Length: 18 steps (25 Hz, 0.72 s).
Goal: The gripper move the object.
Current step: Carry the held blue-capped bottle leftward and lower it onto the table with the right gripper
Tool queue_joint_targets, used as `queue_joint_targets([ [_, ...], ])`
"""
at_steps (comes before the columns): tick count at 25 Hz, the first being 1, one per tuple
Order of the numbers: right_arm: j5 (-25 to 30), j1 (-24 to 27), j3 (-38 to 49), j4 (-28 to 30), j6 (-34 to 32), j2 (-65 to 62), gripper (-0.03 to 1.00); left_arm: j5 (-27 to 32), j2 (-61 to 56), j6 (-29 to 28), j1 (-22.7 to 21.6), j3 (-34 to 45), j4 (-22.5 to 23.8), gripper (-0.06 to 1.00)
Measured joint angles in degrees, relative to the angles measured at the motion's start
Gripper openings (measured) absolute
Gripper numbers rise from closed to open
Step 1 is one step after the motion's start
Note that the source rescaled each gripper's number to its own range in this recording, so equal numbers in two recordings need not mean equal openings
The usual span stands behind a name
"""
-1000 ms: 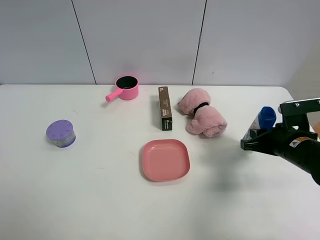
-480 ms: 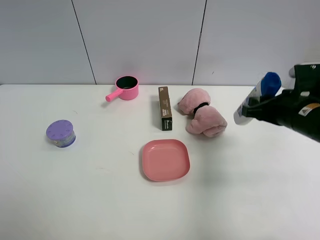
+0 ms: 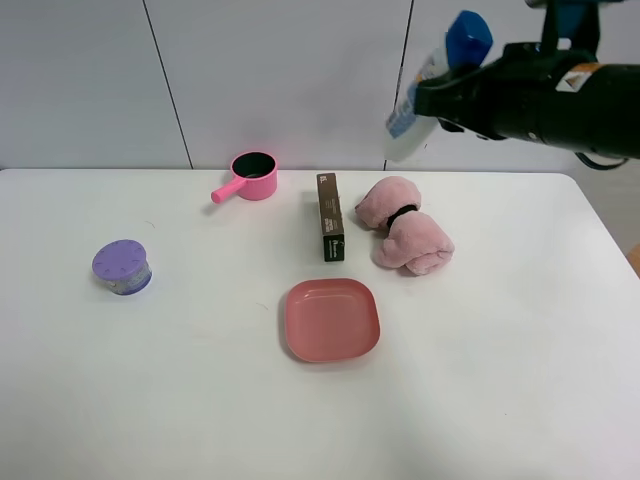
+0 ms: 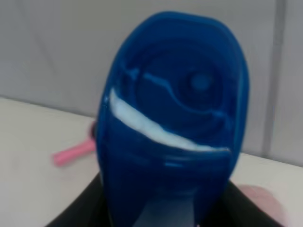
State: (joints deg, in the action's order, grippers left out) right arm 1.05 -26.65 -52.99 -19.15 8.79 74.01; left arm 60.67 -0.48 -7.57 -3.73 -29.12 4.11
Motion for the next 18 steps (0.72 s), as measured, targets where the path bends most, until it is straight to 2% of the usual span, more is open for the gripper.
queue_joint_targets([
  [7, 10.01, -9.95, -15.59, 0.08, -0.02, 14.66, 0.01, 0.0, 0.0, 0.0, 0.0, 0.0, -0.06, 1.0],
  [11, 15.68, -14.07, -24.17, 2.81, -0.19, 22.06, 0.01, 0.0, 0.0, 0.0, 0.0, 0.0, -0.06, 1.0],
  [15, 22.72, -15.63, -31.85, 6.24, -2.03, 28.06, 0.01, 0.0, 0.0, 0.0, 0.0, 0.0, -0.06, 1.0],
  [18, 25.35, -15.63, -35.86, 9.79, -3.42, 30.89, 0.01, 0.0, 0.0, 0.0, 0.0, 0.0, -0.06, 1.0],
])
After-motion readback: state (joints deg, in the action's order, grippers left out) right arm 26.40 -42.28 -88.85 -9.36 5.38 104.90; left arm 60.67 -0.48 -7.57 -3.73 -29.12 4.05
